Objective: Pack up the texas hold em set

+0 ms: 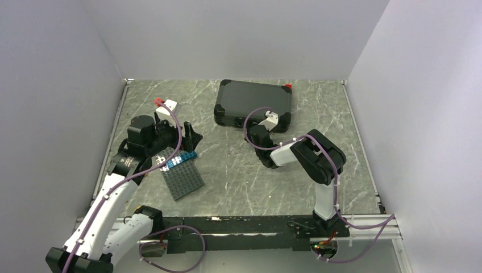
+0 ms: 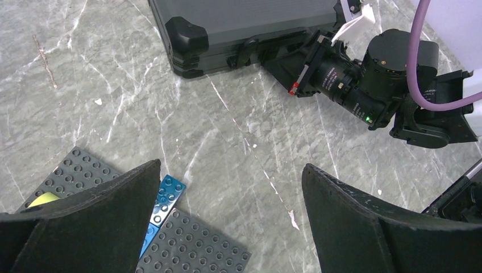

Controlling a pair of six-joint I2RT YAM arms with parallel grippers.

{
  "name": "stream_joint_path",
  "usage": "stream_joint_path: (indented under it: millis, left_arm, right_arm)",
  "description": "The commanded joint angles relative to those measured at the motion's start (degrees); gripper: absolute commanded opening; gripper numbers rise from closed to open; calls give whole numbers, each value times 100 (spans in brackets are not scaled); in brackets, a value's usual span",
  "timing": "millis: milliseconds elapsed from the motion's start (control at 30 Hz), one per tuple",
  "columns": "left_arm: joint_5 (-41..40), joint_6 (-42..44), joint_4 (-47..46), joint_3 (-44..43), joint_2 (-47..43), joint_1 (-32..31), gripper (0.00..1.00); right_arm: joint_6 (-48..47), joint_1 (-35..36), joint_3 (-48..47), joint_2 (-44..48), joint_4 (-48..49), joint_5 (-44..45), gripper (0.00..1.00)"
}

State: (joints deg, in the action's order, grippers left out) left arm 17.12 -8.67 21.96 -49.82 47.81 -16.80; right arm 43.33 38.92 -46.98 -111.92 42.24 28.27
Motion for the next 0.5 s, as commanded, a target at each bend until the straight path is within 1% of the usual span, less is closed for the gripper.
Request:
stream_joint_path:
  millis: [0,467]
  left_arm:
    - [123,13,-186,8,-99,27,98]
    - [123,10,-196,8,-112,36,98]
  right_arm:
    - [-23,-112,-8,-278,-867,443,0]
    - [157,-113,-56,-278,-1280,776,0]
